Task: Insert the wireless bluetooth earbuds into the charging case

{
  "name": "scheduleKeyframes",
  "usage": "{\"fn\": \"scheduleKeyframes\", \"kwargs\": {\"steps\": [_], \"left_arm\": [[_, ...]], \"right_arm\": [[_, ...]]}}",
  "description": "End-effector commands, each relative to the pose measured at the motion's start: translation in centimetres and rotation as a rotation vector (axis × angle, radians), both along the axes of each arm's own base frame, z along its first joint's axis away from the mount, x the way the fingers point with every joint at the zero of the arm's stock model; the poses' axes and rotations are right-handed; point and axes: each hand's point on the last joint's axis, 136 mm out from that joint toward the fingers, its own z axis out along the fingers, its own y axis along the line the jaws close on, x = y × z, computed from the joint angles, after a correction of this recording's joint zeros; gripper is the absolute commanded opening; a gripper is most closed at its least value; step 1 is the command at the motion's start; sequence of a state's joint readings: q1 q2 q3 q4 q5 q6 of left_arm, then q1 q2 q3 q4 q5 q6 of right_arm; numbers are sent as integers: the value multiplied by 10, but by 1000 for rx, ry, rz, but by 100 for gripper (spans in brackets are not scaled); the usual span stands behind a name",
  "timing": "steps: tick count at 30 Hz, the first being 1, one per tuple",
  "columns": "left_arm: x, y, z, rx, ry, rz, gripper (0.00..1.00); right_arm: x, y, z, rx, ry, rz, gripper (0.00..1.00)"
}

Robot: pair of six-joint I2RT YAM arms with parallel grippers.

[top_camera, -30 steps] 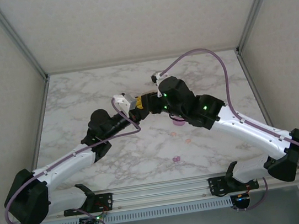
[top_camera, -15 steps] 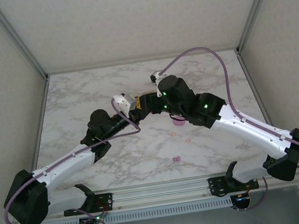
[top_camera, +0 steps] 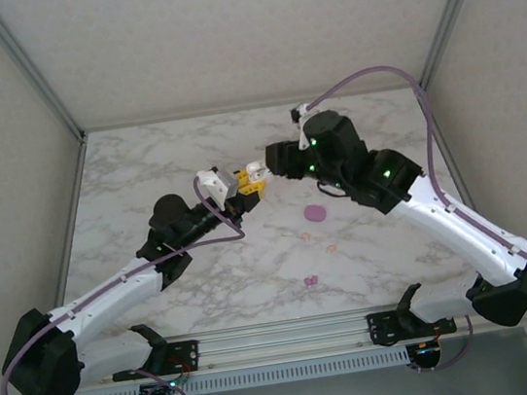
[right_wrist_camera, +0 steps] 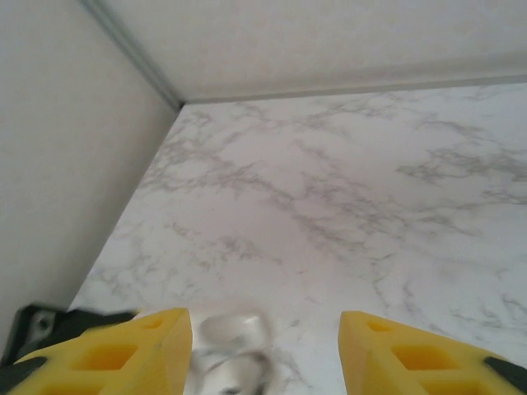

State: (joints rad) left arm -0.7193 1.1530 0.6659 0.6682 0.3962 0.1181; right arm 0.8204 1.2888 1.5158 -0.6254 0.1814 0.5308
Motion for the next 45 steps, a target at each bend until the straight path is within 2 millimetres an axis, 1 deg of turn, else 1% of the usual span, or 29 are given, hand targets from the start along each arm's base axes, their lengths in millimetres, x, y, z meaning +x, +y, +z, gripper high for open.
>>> {"fn": "scheduleKeyframes", "kwargs": {"steps": [1,8,9,10,11,15,22,26,28,30,31,33,35,36,38,40,42,44,45], "left_arm": [[-11,0,18,10,-71,-33,11],[-20,-2,23,50,-97,-73,12],[-20,-1,24,53,-100,-70,12],[-19,-1,24,57,-100,-67,12],[-18,-1,24,61,-101,-62,12],[-12,2,25,58,-95,-20,12],[0,3,20,50,-59,23,13],[8,0,13,38,-22,40,12],[11,-1,12,29,-4,42,13],[15,-3,8,34,24,45,13],[21,-4,3,43,57,64,13],[38,-3,-17,71,162,127,12],[59,-2,-48,91,317,181,12],[68,-3,-66,101,393,195,12],[80,-10,-102,122,540,159,13],[97,-11,-131,131,686,184,12],[114,-11,-153,108,816,209,12],[130,-8,-170,86,901,252,11],[136,-7,-179,86,935,277,13]], "right_arm": [[0,4,-7,0,94,67,51],[-4,36,-32,-110,277,245,53],[-2,36,-35,-130,294,243,53],[7,30,-39,-142,307,220,52],[8,31,-44,-159,322,229,51],[-4,38,-47,-175,352,333,48],[-21,21,-44,-175,328,330,47],[-28,11,-48,-177,327,315,48],[-29,5,-50,-182,322,289,48],[-24,-6,-49,-199,289,225,50],[-18,-16,-47,-212,259,169,51],[-8,-39,-46,-241,203,37,54],[0,-66,-52,-250,163,-104,55],[2,-75,-56,-242,156,-148,56],[3,-92,-72,-200,176,-227,55],[3,-105,-89,-164,211,-273,56],[1,-115,-106,-157,246,-308,58],[-1,-124,-124,-174,271,-326,58],[-1,-129,-130,-182,280,-346,58]]}}
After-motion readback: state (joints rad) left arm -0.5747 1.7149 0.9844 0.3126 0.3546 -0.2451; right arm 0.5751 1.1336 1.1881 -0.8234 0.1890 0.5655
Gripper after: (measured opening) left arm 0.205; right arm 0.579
